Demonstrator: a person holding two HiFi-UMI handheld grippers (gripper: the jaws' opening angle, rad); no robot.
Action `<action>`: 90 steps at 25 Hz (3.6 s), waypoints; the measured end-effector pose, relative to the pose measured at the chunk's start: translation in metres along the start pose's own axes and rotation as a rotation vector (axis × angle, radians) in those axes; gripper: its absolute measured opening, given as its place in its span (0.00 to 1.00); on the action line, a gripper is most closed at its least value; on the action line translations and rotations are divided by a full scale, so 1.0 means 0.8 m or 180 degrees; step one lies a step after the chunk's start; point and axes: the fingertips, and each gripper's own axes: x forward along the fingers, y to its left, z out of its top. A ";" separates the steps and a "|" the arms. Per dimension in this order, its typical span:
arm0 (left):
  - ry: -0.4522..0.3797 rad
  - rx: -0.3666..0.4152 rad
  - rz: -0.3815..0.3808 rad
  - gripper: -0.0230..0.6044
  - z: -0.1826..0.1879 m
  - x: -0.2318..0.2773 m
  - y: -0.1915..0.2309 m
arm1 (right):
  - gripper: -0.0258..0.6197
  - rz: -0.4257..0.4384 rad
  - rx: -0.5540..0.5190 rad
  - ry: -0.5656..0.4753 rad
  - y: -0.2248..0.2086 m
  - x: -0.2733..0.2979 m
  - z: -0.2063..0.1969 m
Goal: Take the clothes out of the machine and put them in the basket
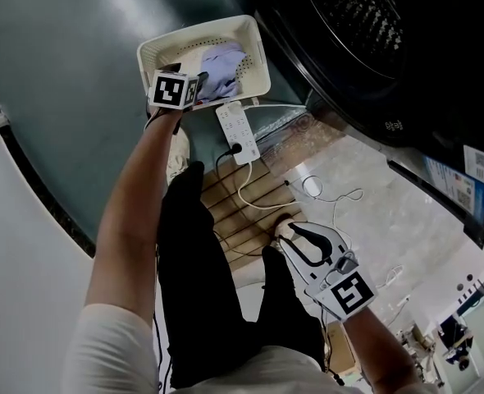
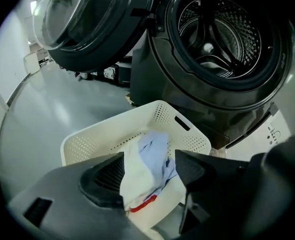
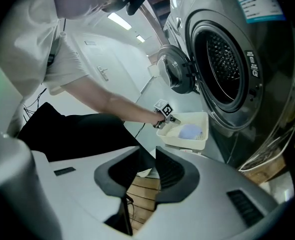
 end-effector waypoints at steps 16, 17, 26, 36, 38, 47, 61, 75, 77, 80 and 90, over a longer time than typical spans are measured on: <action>-0.0338 0.0105 0.0118 0.54 0.029 -0.145 -0.064 | 0.16 0.0117 -0.0302 -0.0319 0.058 -0.075 0.008; -0.0369 0.0108 0.0134 0.54 0.031 -0.159 -0.070 | 0.16 0.0122 -0.0324 -0.0338 0.063 -0.084 0.008; -0.0666 0.0166 0.0221 0.48 0.037 -0.303 -0.140 | 0.16 0.0096 -0.0569 -0.0517 0.106 -0.177 0.008; -0.1059 0.0254 0.0084 0.38 0.031 -0.449 -0.261 | 0.16 0.0021 -0.0766 -0.0735 0.135 -0.278 0.008; -0.1141 0.0263 0.0073 0.35 0.031 -0.476 -0.284 | 0.16 0.0016 -0.0865 -0.0753 0.141 -0.294 0.010; -0.1579 0.0284 -0.0036 0.23 0.022 -0.591 -0.387 | 0.16 0.0001 -0.1056 -0.0865 0.169 -0.367 0.009; -0.2171 0.0229 -0.0466 0.03 -0.022 -0.753 -0.570 | 0.16 -0.0094 -0.1187 -0.1172 0.204 -0.461 -0.004; -0.1822 0.0704 -0.0766 0.03 -0.100 -0.787 -0.699 | 0.16 -0.0060 -0.1131 -0.1276 0.232 -0.510 -0.014; -0.1783 0.0673 -0.0784 0.03 -0.113 -0.785 -0.707 | 0.16 -0.0022 -0.1124 -0.1290 0.237 -0.514 -0.017; -0.1774 0.0643 -0.0730 0.03 -0.123 -0.785 -0.710 | 0.16 0.0036 -0.1141 -0.1279 0.241 -0.518 -0.022; -0.1847 0.0581 -0.0744 0.03 -0.132 -0.791 -0.721 | 0.14 0.0080 -0.1216 -0.1267 0.253 -0.522 -0.033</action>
